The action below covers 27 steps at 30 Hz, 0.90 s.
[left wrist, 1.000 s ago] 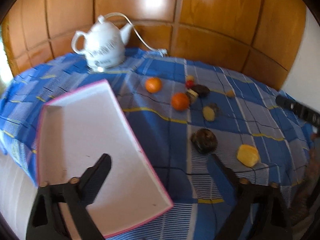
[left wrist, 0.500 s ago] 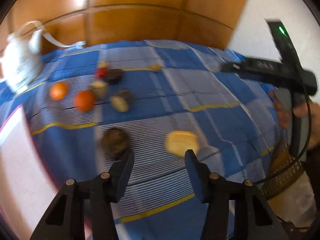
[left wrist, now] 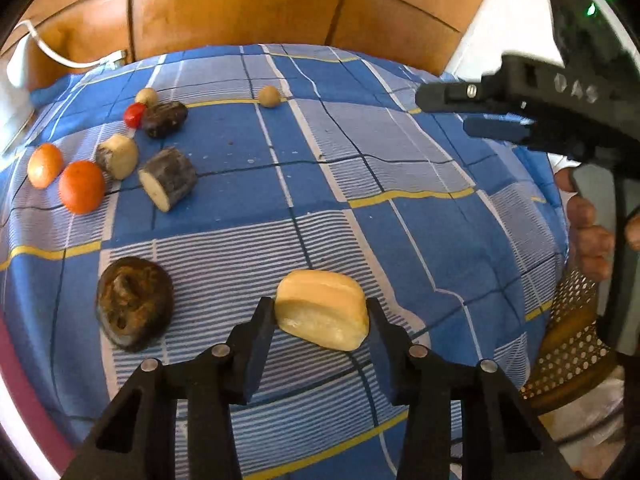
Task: Organize fruits
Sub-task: 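Reach the left gripper to the yellow fruit chunk and grasp it, then carry the yellow chunk over the tray and open the left gripper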
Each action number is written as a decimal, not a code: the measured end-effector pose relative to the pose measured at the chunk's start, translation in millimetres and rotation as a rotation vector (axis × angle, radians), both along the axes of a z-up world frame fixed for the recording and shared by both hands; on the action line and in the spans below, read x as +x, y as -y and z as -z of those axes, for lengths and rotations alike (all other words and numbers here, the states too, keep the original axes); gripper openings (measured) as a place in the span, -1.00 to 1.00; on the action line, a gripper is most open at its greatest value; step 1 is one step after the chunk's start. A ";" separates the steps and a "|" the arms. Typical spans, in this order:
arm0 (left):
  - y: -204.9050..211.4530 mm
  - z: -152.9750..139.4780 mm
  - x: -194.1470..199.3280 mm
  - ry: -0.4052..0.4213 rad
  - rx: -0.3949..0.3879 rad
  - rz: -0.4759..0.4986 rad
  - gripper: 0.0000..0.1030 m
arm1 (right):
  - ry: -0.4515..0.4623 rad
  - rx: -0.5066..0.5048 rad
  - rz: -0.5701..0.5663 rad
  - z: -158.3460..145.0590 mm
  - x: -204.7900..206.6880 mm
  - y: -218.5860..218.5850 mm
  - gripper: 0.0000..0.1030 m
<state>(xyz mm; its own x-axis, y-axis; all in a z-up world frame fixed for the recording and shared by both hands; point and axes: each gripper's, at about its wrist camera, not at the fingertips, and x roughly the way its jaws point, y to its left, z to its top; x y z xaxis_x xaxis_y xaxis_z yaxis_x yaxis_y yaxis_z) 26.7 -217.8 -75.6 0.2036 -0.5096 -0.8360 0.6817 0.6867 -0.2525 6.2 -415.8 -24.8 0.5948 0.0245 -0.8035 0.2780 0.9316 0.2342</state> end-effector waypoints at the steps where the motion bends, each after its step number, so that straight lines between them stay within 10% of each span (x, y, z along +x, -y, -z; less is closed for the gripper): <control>1: -5.6 -2.2 0.0 0.000 -0.010 -0.007 -0.12 | -0.010 0.003 0.000 1.6 0.7 0.3 0.58; 14: -134.6 -53.6 27.0 0.073 -0.156 -0.309 -0.12 | -0.138 -0.014 -0.092 25.4 13.9 -22.4 -0.13; 27: -262.6 -50.8 86.6 0.175 -0.032 -0.713 -0.11 | -0.101 -0.059 -0.082 25.7 110.8 -35.8 -0.15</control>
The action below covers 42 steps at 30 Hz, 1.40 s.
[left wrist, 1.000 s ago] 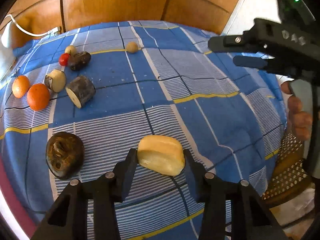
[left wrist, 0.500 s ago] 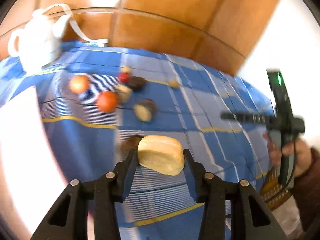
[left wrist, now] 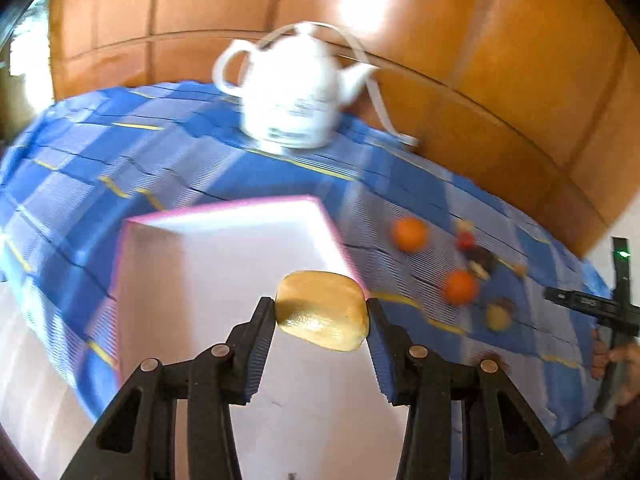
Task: Organize fruits
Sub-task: 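Carry the yellow chunk over the tray and open the left gripper, then grasp the small round yellow fruit with the right gripper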
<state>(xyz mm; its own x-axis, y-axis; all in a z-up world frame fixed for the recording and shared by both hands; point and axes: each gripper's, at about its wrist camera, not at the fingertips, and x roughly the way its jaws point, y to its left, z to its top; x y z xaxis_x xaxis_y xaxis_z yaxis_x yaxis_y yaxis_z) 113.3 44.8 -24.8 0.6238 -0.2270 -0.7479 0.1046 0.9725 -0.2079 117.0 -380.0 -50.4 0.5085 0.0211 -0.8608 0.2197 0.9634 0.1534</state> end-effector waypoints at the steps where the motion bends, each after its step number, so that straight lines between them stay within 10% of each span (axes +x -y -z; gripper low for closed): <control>1: -4.6 2.2 4.3 -0.001 0.013 -0.017 -0.11 | 0.002 -0.012 0.004 1.0 6.0 -0.4 -0.15; 10: -36.7 18.3 10.9 -0.024 0.060 -0.173 0.28 | -0.055 -0.071 -0.004 22.0 54.1 -1.4 -0.15; 13: -35.0 16.4 -1.4 -0.018 0.066 -0.180 0.28 | -0.096 -0.073 -0.015 32.2 60.6 0.2 -0.55; 17: -27.0 13.6 -17.7 -0.011 0.061 -0.177 0.28 | -0.092 -0.083 -0.025 33.1 58.2 0.2 -0.56; 31: -5.5 23.3 -60.9 -0.047 0.085 -0.127 0.33 | -0.027 -0.035 -0.075 17.4 -2.2 -28.6 -0.56; 42: -20.6 14.8 -78.1 -0.011 0.073 -0.178 0.47 | 0.066 0.011 -0.366 -14.9 -45.6 -131.8 -0.56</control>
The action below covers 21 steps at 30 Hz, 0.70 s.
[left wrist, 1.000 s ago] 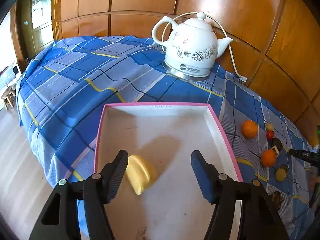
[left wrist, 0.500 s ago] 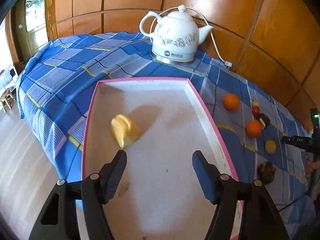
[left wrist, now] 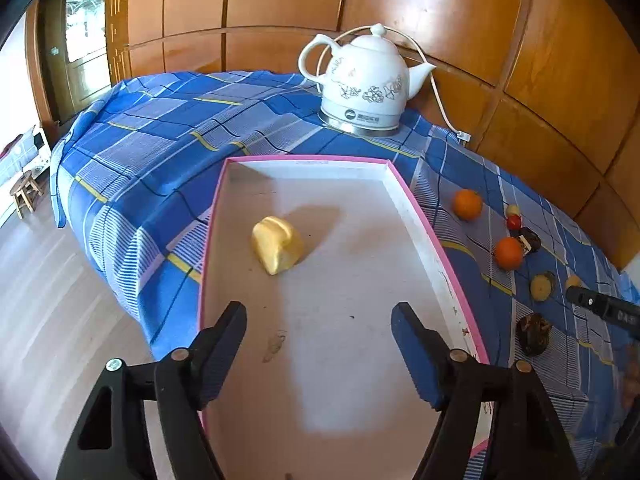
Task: Organize fruits
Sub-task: 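Grasp the small round yellow fruit with the right gripper, then carry the small yellow fruit into the tray and open the right gripper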
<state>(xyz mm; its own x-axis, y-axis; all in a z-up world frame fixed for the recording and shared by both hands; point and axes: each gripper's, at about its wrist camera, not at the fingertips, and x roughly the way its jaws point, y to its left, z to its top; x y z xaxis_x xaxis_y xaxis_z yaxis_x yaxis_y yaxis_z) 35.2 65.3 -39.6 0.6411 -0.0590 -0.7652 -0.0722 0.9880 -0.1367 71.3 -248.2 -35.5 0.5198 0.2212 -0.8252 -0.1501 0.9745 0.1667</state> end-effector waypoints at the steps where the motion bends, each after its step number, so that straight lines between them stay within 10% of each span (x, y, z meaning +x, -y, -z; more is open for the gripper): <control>1: -1.9 -0.1 -1.5 0.001 -0.003 -0.004 0.48 | 0.000 0.007 -0.028 -0.8 -3.2 -9.6 -0.56; 21: -14.5 -7.0 -15.8 0.059 0.070 -0.071 0.63 | -0.044 0.069 -0.339 8.8 -45.4 -131.9 -0.56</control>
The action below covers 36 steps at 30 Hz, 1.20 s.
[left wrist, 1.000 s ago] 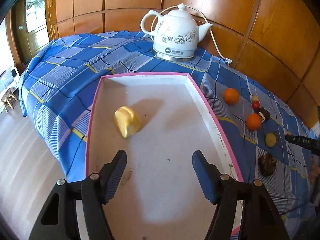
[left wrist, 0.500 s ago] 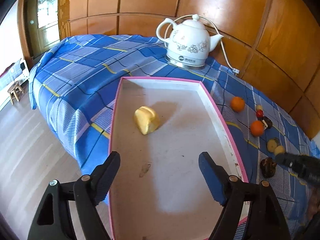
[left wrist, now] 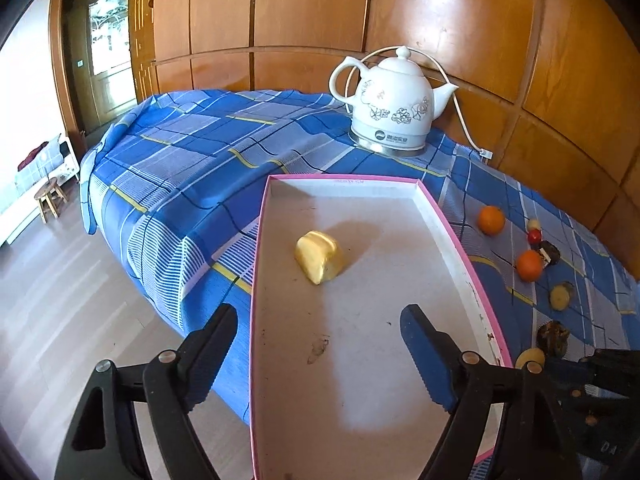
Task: Organize fruits
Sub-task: 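Carry the small yellow fruit into the tray and open the right gripper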
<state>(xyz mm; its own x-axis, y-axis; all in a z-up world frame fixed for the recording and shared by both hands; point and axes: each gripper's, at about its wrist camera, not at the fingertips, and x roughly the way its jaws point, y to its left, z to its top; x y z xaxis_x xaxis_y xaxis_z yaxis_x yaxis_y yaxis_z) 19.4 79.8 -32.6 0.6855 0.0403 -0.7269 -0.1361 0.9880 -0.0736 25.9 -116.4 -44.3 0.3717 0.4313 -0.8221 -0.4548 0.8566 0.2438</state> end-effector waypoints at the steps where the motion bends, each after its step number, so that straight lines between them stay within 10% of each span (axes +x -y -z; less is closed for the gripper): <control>1: 0.6 0.2 -0.2 0.000 0.000 0.002 0.63 | -0.001 0.003 -0.002 0.3 -0.2 -1.2 -0.56; 36: -6.0 -14.6 -11.4 0.080 -0.030 -0.027 0.96 | 0.047 -0.021 -0.064 -14.4 16.5 -46.9 -0.55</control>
<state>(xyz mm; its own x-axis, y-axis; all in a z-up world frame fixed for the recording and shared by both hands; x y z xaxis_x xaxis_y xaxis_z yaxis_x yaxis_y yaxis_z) 8.0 85.8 -18.0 0.7405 0.0386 -0.6710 -0.1553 0.9811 -0.1150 42.4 -69.5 -29.9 0.3823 0.4383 -0.8135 -0.5192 0.8301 0.2032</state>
